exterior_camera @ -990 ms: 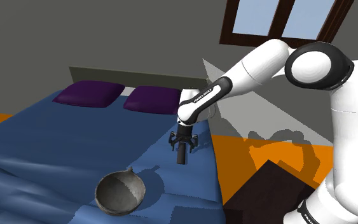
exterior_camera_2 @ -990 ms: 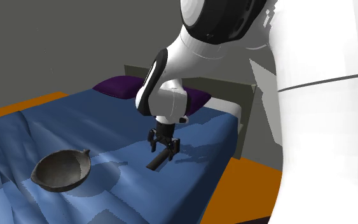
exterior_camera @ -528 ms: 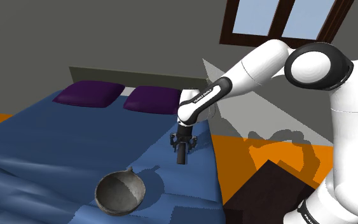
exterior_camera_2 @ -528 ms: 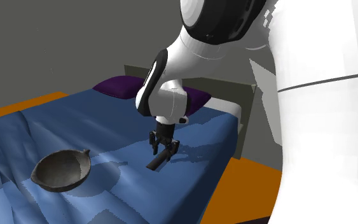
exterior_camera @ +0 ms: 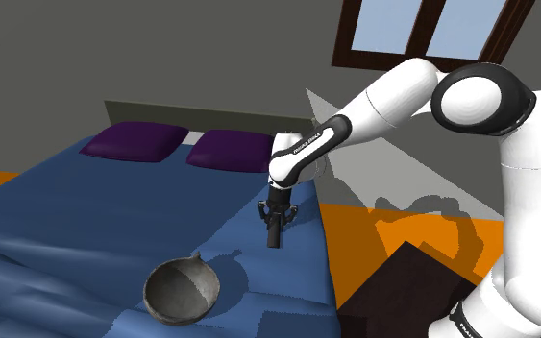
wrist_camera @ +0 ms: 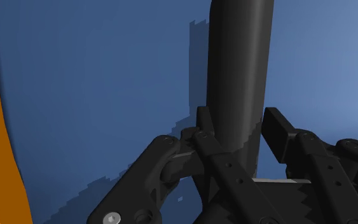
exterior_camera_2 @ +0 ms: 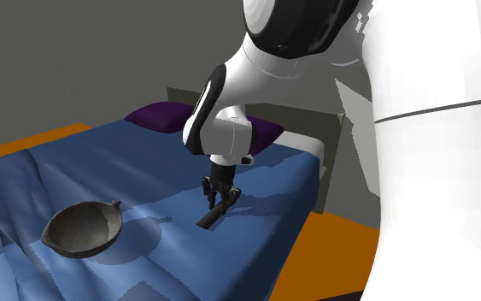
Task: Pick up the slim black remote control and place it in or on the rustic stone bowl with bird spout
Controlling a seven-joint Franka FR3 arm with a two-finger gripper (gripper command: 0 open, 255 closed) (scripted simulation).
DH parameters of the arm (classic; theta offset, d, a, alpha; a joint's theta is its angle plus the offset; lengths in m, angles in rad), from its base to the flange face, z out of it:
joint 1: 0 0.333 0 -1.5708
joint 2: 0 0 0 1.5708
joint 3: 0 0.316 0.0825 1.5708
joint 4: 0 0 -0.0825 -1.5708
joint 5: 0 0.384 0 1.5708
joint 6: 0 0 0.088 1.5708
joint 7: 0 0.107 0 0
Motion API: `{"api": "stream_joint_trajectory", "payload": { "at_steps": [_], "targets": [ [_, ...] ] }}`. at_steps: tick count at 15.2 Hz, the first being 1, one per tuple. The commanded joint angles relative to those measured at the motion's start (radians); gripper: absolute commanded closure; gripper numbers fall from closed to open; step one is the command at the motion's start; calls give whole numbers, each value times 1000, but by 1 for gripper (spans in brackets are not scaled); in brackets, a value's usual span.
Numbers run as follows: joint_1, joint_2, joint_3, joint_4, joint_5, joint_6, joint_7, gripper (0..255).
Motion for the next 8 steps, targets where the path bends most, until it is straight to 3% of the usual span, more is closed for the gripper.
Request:
{"api": "stream_joint_trajectory", "payload": {
  "at_steps": [1,8],
  "targets": [
    [3,9,2,-3,1,8,-1,255],
    [-2,-65,6,-6,4,-62,9,255]
  ]
}}
